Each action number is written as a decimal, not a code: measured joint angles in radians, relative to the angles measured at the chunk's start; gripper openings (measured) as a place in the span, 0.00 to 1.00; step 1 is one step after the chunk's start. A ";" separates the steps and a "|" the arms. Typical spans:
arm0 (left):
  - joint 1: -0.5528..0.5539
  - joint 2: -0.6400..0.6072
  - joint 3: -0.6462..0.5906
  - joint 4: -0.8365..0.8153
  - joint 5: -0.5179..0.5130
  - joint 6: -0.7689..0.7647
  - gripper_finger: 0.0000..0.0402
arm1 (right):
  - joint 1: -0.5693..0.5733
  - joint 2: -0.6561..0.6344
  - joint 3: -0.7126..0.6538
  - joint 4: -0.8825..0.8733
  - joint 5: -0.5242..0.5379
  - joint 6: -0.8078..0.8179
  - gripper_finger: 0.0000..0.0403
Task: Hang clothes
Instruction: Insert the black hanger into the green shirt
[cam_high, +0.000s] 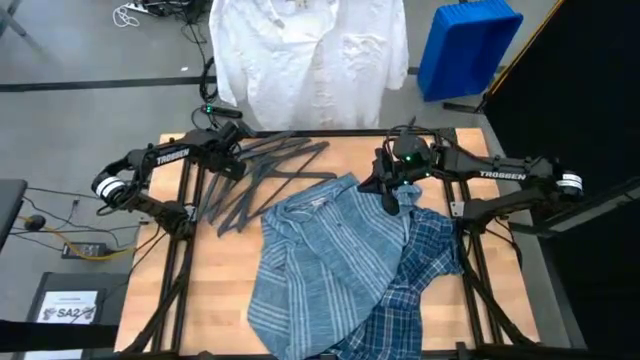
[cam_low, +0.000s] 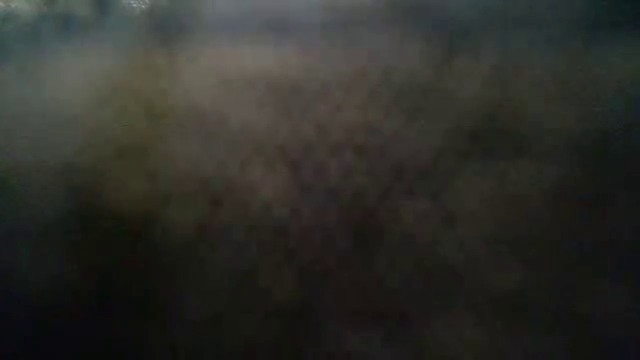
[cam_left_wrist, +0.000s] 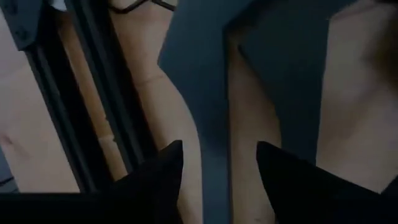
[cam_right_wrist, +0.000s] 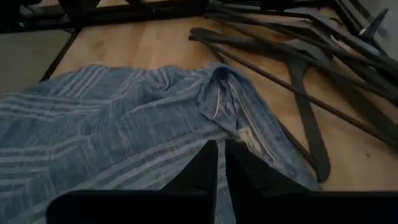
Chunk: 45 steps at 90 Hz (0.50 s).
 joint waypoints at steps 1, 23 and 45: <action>0.002 0.000 -0.002 0.004 0.009 -0.001 0.46 | 0.000 0.000 0.000 0.001 0.000 0.002 0.01; 0.022 0.045 -0.059 0.063 0.067 -0.021 0.46 | 0.004 0.000 0.000 0.010 -0.004 0.029 0.02; 0.021 0.114 -0.060 0.091 0.069 -0.008 0.40 | 0.009 0.000 0.000 0.028 -0.010 0.099 0.03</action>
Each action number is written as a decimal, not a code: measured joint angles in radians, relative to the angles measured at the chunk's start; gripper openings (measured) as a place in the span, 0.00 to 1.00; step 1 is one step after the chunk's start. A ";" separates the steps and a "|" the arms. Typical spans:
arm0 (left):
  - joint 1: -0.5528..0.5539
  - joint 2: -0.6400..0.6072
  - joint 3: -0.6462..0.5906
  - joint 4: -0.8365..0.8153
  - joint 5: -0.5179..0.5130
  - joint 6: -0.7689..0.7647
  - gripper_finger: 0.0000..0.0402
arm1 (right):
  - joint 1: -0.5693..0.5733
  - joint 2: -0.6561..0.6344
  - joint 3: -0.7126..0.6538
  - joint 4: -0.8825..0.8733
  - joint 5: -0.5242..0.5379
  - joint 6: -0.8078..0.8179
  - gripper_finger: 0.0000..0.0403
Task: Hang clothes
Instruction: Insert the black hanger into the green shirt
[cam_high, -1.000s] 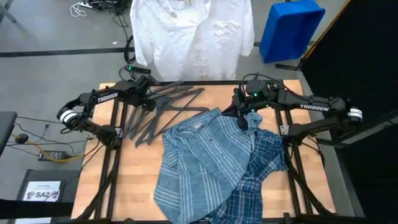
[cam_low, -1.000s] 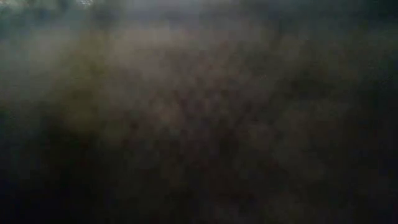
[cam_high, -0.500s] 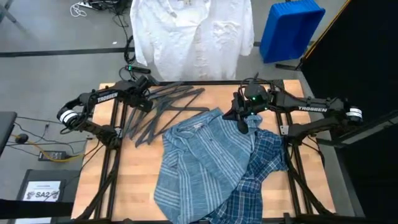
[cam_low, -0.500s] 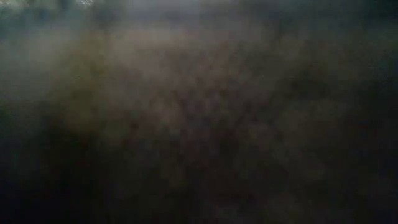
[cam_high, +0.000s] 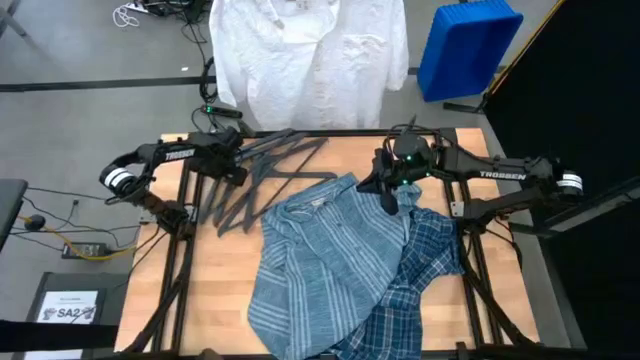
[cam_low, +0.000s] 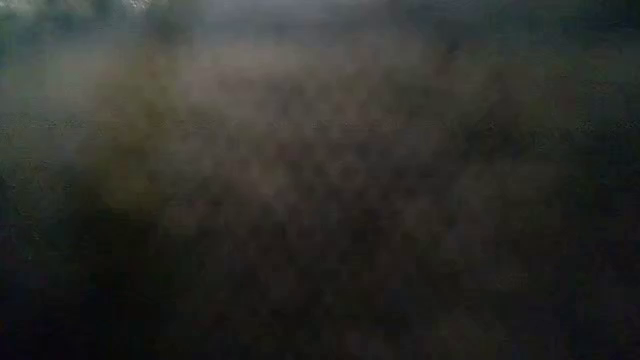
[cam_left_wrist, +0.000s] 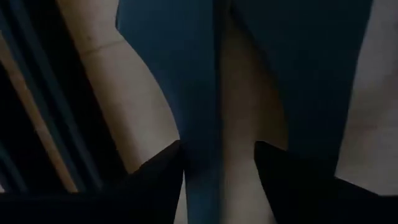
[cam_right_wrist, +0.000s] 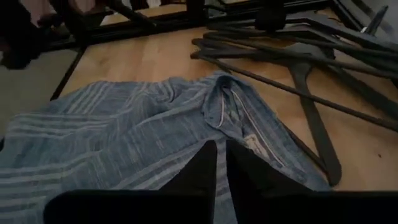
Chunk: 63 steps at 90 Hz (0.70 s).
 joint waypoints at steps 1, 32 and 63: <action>0.000 0.001 0.000 0.001 0.000 0.004 0.39 | 0.001 0.000 0.000 0.000 0.000 0.002 0.03; 0.001 -0.020 -0.005 0.016 0.015 0.078 0.14 | 0.059 -0.022 0.000 0.056 -0.055 0.031 0.01; -0.120 -0.215 0.088 -0.154 -0.063 0.039 0.14 | 0.044 -0.114 0.000 0.178 -0.025 0.007 0.01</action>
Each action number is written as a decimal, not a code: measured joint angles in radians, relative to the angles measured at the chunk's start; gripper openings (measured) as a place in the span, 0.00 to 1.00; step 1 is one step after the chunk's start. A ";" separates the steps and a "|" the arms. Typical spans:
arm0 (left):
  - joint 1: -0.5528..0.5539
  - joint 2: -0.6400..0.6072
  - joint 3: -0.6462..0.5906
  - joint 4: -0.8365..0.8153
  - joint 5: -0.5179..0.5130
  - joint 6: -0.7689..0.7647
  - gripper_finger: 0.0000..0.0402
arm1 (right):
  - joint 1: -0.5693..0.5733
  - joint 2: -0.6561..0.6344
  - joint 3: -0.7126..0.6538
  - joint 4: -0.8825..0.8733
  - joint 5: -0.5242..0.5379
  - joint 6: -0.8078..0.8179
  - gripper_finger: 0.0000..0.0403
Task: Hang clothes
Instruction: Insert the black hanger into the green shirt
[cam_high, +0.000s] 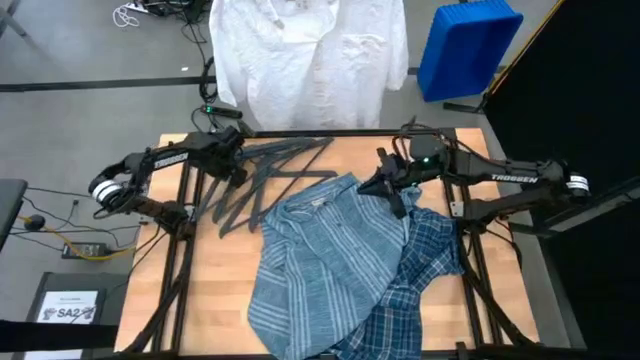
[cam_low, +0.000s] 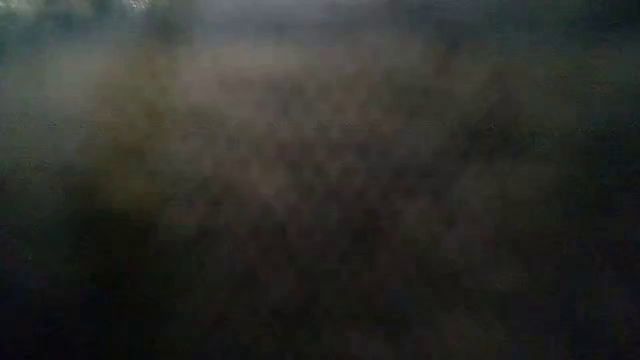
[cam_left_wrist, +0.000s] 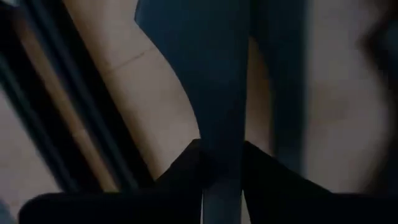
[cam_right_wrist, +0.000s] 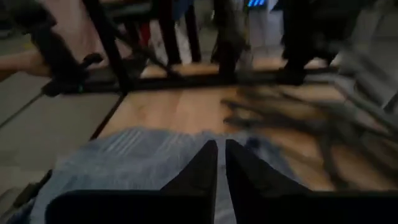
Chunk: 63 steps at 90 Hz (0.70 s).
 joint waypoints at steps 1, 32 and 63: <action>-0.006 -0.009 0.005 0.000 -0.005 -0.004 0.14 | -0.003 -0.004 0.000 0.005 0.004 -0.001 0.01; -0.359 -0.129 0.170 0.013 -0.292 -0.080 0.14 | -0.066 -0.108 0.000 0.016 0.022 -0.007 0.02; -0.660 -0.058 0.203 -0.015 -0.825 -0.186 0.14 | -0.197 -0.184 0.001 -0.107 0.306 0.074 0.05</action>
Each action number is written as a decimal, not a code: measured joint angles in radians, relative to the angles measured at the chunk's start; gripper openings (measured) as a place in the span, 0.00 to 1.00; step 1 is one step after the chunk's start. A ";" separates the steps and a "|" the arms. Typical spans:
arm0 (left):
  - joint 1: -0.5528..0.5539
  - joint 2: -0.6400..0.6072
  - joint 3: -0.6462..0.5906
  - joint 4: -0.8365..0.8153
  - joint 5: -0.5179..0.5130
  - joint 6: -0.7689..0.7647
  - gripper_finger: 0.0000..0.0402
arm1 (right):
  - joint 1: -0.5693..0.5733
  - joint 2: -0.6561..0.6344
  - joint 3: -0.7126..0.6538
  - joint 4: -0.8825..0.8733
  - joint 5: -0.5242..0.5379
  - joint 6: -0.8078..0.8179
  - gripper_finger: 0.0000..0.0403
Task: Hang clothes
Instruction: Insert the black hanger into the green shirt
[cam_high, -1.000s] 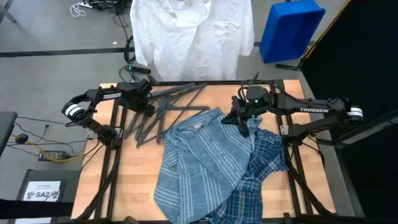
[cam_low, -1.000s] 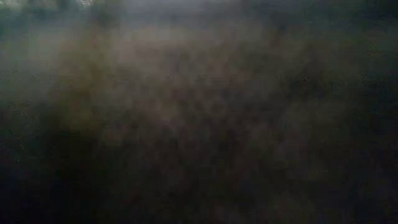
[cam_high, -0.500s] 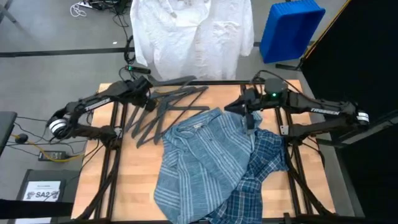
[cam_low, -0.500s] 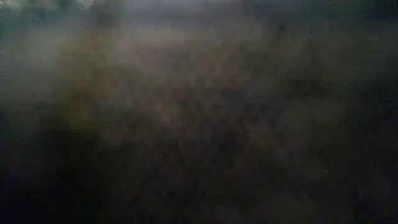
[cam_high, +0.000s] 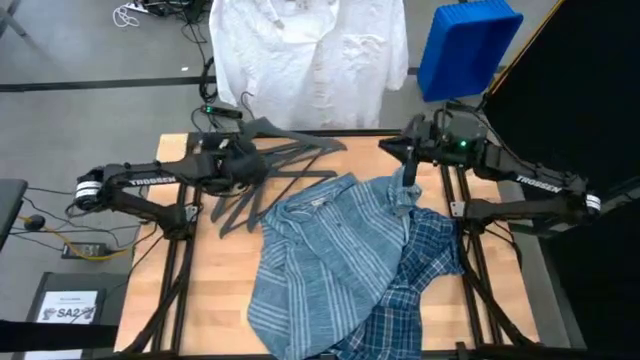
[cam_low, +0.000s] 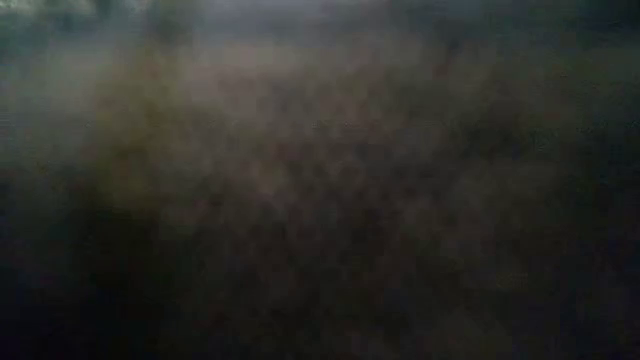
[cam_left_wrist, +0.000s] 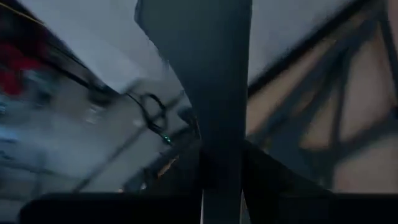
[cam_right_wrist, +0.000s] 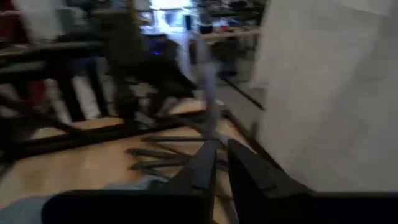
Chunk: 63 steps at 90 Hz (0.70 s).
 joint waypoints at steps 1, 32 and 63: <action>-0.005 0.006 0.000 -0.002 -0.014 -0.004 0.14 | -0.008 0.002 0.000 -0.009 0.006 0.013 0.05; -0.041 0.179 0.000 -0.003 -0.162 0.081 0.14 | -0.223 0.274 0.000 -0.116 -0.323 0.125 0.14; -0.065 0.203 0.000 -0.094 -0.275 0.128 0.14 | -0.333 0.682 0.000 -0.006 -0.616 0.097 0.27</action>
